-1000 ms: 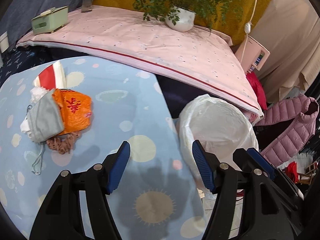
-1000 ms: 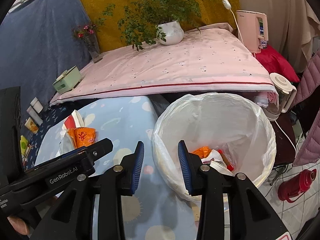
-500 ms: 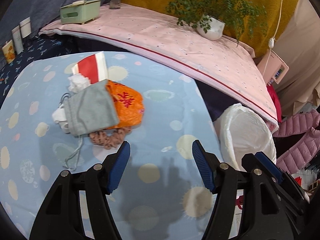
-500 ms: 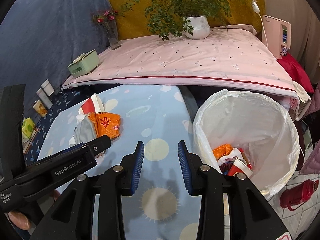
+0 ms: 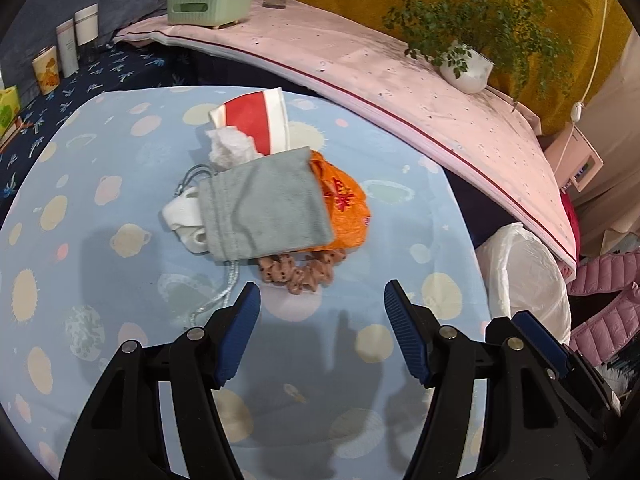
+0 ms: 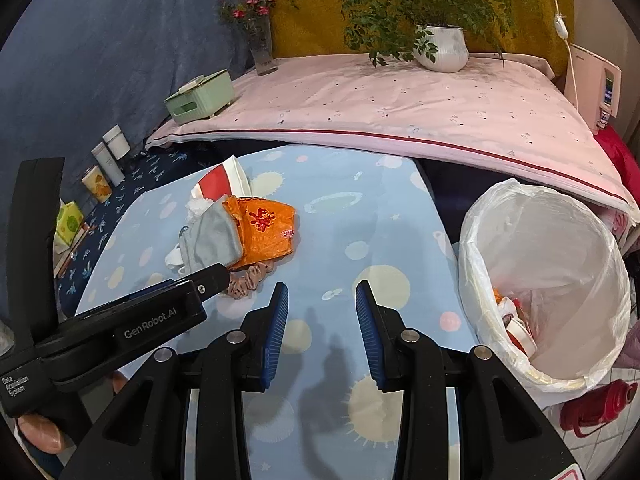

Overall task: Collect trash
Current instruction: 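Move both grippers back over the grey pouch and orange bag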

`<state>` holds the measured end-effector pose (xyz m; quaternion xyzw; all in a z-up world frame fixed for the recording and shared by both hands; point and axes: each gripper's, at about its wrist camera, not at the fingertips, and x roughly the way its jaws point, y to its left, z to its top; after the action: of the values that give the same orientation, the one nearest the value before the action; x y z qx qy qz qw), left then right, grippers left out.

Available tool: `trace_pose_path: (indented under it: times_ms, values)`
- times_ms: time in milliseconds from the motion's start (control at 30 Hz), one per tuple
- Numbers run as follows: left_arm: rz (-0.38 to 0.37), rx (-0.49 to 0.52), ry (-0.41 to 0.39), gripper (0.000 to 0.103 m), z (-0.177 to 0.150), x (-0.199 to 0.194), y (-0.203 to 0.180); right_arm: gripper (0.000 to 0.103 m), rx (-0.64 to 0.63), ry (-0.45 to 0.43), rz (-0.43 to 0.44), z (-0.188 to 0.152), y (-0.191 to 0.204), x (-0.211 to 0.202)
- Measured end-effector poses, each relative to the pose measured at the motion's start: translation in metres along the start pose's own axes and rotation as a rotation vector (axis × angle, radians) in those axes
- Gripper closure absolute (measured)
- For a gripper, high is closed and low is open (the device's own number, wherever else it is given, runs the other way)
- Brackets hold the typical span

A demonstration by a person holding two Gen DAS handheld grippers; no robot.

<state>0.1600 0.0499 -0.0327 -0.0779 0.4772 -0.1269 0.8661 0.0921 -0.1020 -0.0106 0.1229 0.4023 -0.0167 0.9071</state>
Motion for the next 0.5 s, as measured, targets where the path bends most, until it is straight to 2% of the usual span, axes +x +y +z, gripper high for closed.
trace_pose_path:
  times_ms: [233, 500]
  values:
    - [0.021, -0.069, 0.013, 0.039, 0.006, 0.008, 0.032, 0.068, -0.028, 0.026, 0.013, 0.001, 0.015, 0.016]
    - [-0.001, -0.138, 0.028, 0.04, 0.026, 0.025, 0.062, 0.068, -0.017, 0.054, 0.029, 0.013, 0.022, 0.046]
